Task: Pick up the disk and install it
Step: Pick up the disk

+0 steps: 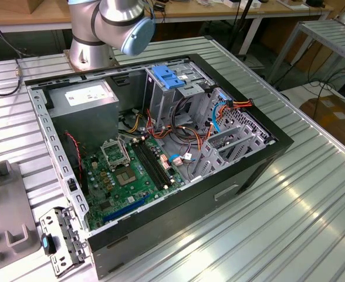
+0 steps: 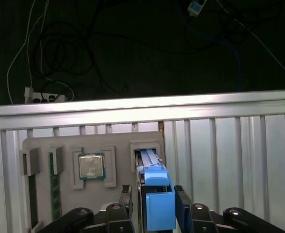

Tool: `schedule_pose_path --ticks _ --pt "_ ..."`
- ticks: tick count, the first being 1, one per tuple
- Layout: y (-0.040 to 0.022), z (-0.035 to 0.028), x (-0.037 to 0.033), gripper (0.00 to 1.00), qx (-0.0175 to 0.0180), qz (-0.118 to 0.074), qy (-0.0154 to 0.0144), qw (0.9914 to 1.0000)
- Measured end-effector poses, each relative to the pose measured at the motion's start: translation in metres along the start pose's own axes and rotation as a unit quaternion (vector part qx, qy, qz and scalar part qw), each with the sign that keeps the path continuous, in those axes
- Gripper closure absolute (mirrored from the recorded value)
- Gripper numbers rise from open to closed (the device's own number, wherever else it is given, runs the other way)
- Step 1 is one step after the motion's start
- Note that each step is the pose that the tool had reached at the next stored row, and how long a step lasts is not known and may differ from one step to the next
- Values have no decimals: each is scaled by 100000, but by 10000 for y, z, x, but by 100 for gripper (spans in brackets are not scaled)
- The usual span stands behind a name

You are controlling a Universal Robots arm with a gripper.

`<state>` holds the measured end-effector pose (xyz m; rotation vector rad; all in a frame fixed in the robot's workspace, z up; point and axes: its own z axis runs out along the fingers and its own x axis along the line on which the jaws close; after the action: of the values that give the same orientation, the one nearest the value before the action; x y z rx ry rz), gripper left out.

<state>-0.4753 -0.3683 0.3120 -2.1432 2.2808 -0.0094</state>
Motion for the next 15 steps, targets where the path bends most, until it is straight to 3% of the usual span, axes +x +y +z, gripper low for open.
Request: schedule_pose_path --ticks 11,15 --pt "2 164 1 53 -120 16 -27 100000" --pt "3 168 1 53 -135 17 -20 100000"
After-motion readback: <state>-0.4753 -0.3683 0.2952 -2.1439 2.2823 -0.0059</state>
